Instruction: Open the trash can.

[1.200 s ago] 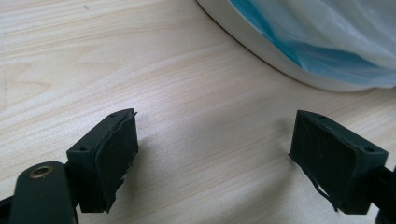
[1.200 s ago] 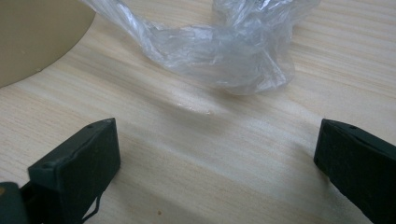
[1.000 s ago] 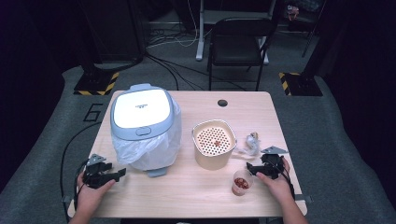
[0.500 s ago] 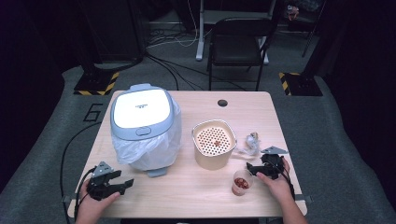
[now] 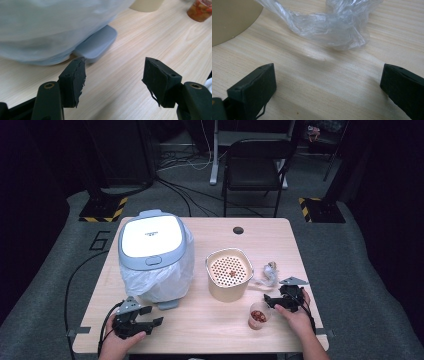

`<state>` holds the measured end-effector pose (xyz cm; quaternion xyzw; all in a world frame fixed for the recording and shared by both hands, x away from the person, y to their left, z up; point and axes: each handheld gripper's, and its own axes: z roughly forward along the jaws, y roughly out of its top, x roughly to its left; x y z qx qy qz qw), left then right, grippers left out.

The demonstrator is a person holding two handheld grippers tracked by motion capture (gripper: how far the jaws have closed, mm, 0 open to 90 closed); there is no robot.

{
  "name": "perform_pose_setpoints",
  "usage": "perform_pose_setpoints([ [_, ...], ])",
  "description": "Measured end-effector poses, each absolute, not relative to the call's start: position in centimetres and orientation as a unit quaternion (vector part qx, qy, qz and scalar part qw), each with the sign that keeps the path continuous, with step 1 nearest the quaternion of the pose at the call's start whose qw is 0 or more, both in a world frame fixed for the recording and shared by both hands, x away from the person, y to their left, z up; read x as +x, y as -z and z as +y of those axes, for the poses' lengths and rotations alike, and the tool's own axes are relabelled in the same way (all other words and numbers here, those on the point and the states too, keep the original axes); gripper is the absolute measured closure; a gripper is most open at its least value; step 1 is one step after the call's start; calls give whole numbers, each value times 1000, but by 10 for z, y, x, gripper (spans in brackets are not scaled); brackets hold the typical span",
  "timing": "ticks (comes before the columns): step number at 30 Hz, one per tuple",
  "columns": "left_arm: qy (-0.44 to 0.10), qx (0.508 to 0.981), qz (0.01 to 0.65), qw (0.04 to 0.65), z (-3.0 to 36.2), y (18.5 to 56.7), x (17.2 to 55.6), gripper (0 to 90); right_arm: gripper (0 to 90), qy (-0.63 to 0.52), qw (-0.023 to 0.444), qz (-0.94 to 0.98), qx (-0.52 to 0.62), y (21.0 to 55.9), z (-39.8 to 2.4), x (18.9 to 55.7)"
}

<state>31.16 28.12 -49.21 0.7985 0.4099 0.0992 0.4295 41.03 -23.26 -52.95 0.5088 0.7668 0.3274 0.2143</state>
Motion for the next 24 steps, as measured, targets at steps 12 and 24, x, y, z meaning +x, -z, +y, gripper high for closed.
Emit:
perform_pose_setpoints([
  [12, -103, 815, 365, 438, 247, 495, 315, 318, 0, -328, 214, 767, 509, 530, -233, 410],
  [24, -173, 843, 315, 400, 230, 502, 325, 279, 0, -328, 214, 768, 506, 530, -233, 410],
])
